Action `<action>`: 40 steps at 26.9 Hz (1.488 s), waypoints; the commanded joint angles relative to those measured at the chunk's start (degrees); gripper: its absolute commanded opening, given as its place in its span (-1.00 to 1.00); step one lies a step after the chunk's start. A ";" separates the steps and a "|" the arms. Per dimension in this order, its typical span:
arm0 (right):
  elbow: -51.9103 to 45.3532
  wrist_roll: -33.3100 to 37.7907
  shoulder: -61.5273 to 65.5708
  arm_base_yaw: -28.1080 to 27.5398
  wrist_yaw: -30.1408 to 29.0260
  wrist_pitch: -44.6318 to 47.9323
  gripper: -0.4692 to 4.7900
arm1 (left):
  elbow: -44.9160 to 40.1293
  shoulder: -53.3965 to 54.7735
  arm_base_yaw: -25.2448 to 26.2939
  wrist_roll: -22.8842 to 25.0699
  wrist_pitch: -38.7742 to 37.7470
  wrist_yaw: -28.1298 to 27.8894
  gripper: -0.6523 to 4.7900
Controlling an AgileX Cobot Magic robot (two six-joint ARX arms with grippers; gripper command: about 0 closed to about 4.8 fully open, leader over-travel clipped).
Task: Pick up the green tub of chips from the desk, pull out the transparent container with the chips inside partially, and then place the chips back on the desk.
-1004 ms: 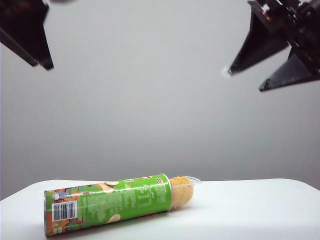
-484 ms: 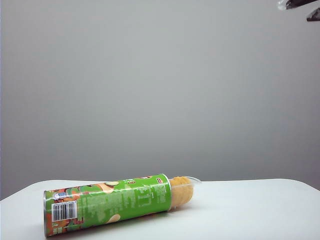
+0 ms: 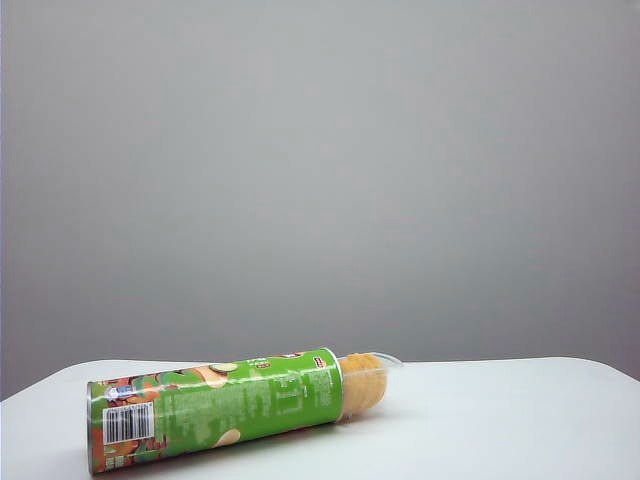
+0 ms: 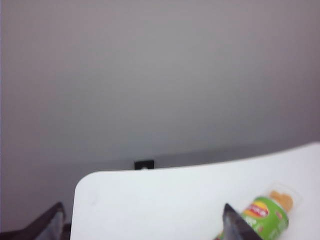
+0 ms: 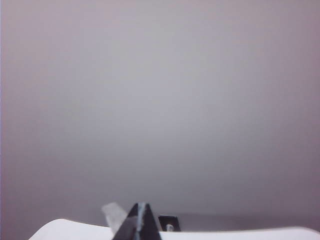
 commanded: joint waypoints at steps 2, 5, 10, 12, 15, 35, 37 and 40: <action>-3.48 -4.31 -0.74 2.47 4.00 1.31 -0.82 | -3.06 -2.64 0.00 -4.11 2.62 -0.68 0.46; -6.36 -4.74 -1.22 2.78 3.82 5.07 -0.82 | -4.92 -4.72 0.00 -2.89 3.67 -0.42 0.46; -10.10 -4.68 -6.93 2.16 3.85 6.67 -0.82 | -6.86 -11.19 0.00 -2.86 4.70 -0.11 0.44; -10.43 -4.68 -9.11 1.62 3.63 4.46 -0.82 | -7.43 -10.88 0.02 -2.78 5.22 2.36 0.34; -10.58 -5.18 -13.03 1.14 3.50 -0.37 -0.82 | -9.05 -10.88 0.00 -2.80 5.99 3.78 0.34; -10.60 -7.65 -19.52 -3.91 8.68 -30.73 -0.82 | -17.88 -10.88 0.04 3.41 2.91 -0.92 -0.78; -10.60 -7.17 -19.52 -3.89 10.47 -30.60 -0.82 | -17.88 -10.91 0.04 3.65 2.60 -1.29 -0.78; -10.60 -7.13 -19.52 -3.96 12.79 -30.40 -0.82 | -17.88 -10.88 0.02 4.26 1.51 -5.99 -0.78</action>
